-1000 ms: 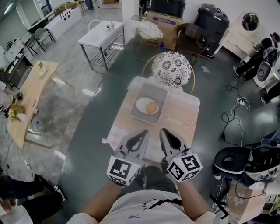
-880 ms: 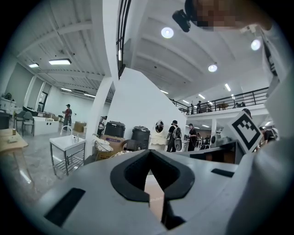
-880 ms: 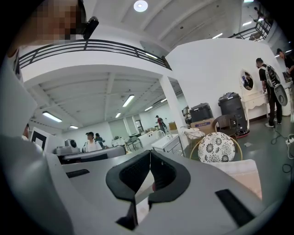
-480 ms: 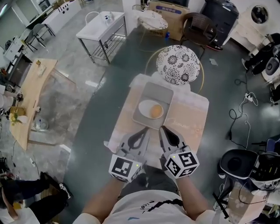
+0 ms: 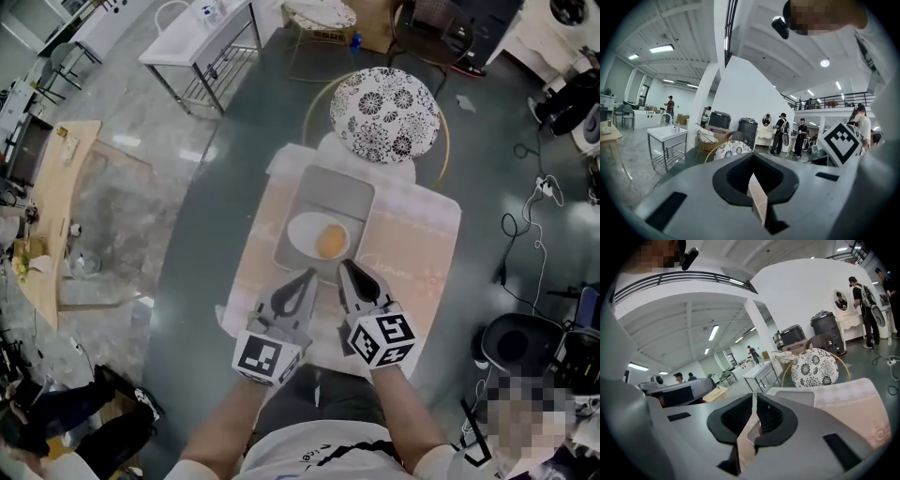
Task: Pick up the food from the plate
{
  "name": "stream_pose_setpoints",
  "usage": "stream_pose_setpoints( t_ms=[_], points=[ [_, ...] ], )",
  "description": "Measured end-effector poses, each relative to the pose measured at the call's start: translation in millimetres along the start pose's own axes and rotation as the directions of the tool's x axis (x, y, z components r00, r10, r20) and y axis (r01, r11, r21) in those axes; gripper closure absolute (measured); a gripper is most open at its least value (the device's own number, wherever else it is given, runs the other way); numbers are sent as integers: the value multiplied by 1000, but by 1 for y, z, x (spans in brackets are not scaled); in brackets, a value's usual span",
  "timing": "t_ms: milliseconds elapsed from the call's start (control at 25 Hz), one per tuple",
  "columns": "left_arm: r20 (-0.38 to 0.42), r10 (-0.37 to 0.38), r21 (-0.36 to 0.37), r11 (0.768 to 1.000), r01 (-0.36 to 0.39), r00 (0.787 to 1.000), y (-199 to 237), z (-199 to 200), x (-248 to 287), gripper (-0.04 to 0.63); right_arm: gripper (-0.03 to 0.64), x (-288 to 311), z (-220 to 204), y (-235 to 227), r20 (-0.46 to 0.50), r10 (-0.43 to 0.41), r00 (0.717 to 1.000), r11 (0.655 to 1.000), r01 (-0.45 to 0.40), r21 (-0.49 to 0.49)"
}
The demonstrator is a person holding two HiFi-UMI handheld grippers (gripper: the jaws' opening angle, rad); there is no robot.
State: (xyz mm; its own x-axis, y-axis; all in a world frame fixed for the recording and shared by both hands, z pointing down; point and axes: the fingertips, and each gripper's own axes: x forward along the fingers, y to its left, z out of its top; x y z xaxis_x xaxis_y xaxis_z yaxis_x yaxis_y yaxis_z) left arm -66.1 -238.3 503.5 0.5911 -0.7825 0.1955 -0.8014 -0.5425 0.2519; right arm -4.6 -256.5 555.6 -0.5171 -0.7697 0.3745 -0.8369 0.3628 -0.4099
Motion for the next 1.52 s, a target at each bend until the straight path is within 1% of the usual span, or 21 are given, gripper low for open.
stream_pose_setpoints(
  t_ms=[160, 200, 280, 480, 600, 680, 960, 1240, 1440, 1520],
  points=[
    [-26, 15, -6, 1000, -15, 1000, 16, -21, 16, 589, 600, 23, -21, -19, -32, -24, 999, 999, 25, 25],
    [-33, 18, -8, 1000, -19, 999, 20, -25, 19, 589, 590, 28, -27, -24, -43, -30, 999, 999, 31, 33],
    [-44, 22, -14, 1000, -23, 999, 26, -34, 25, 589, 516, 39, -40, -33, -64, -40, 997, 998, 43, 53],
    [-70, 35, -24, 999, -37, 997, 39, -53, 36, 589, 415, 60, -66, -56, -114, -82, 990, 992, 91, 84],
    [-76, 39, -24, 999, -41, 996, 46, -58, 42, 589, 374, 71, -80, -69, -144, -109, 983, 987, 124, 98],
    [-80, 40, -24, 999, -43, 996, 50, -61, 45, 589, 359, 78, -89, -75, -168, -121, 978, 984, 140, 108],
    [-89, 39, -23, 999, -41, 995, 58, -72, 54, 589, 330, 100, -116, -91, -237, -145, 960, 974, 181, 134],
    [-102, 41, -19, 999, -43, 994, 59, -78, 57, 589, 314, 114, -128, -99, -282, -155, 947, 964, 207, 166],
    [-105, 49, -20, 998, -51, 993, 60, -79, 57, 589, 310, 119, -133, -103, -315, -172, 933, 961, 229, 153],
    [-108, 54, -21, 998, -56, 993, 61, -79, 56, 589, 310, 121, -137, -103, -340, -180, 923, 962, 238, 135]
  ],
)
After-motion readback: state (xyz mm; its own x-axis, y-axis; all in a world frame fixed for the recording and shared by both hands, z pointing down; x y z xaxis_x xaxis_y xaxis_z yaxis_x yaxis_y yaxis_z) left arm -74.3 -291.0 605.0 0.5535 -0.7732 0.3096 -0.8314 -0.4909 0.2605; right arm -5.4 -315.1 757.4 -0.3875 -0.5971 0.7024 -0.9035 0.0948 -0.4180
